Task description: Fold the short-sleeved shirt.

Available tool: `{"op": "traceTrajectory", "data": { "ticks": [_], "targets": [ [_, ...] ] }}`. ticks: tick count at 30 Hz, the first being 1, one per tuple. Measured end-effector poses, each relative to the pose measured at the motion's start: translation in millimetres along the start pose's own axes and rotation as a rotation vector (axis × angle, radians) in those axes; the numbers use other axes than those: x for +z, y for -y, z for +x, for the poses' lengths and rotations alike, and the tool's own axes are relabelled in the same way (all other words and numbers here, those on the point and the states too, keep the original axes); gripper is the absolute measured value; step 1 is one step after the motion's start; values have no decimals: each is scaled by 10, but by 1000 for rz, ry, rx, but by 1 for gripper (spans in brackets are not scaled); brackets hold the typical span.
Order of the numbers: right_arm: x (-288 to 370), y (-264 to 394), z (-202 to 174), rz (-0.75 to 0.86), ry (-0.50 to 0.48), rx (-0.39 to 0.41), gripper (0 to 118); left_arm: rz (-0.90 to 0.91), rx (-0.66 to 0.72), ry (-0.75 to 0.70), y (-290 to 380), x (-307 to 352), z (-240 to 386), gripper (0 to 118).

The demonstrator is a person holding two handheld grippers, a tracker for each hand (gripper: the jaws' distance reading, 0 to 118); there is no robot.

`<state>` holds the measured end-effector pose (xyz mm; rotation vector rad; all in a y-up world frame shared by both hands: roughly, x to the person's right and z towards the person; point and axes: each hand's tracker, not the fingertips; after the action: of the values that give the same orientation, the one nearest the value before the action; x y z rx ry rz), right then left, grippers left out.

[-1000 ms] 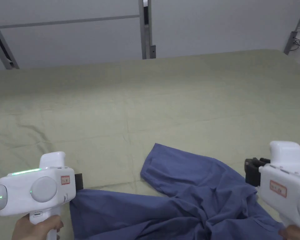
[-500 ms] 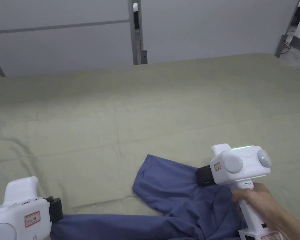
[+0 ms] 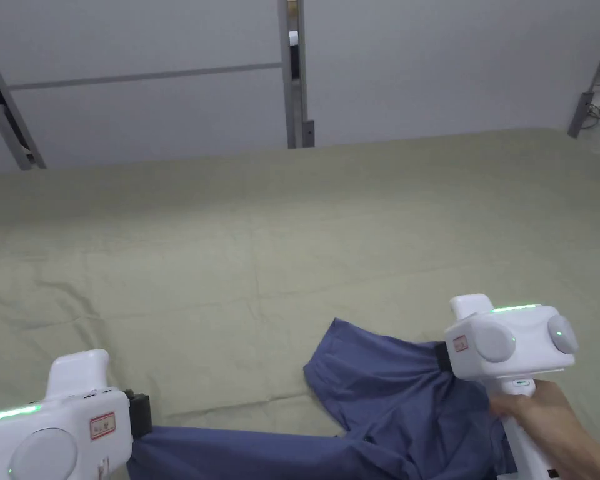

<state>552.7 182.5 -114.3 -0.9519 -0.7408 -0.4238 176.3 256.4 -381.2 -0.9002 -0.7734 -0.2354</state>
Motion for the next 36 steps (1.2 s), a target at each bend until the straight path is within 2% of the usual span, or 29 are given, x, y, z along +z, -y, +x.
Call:
{"op": "traceTrajectory", "data": {
  "ticks": [2, 6, 11, 16, 23, 26, 31, 36],
  "targets": [
    [238, -60, 93, 47, -38, -46, 2, 10, 3, -3, -17, 70, -12, 5],
    [849, -160, 188, 138, 0, -49, 2, 55, -13, -13, -100, 324, 4, 5],
    [1734, -309, 407, 276, -4, -155, 2, 156, -53, -43, -365, 775, 82, 5],
    [2597, -649, 687, 412, -3, -224, 2, 284, -58, -43, -900, 1317, 136, 5],
    [3478, -1309, 765, 569, 20, -235, 2, 448, -67, -92, -1922, 1927, 231, 5],
    [3673, -1725, 728, 617, 39, -208, 2, 505, -92, -124, -2252, 2110, 331, 5],
    [3878, -2374, 656, 689, 22, -228, 2, 574, -90, -159, -2788, 2184, 312, 5],
    [4033, -2680, 607, 764, -6, -237, 2, 631, -58, -164, -3153, 2211, 203, 5]
  ]
}}
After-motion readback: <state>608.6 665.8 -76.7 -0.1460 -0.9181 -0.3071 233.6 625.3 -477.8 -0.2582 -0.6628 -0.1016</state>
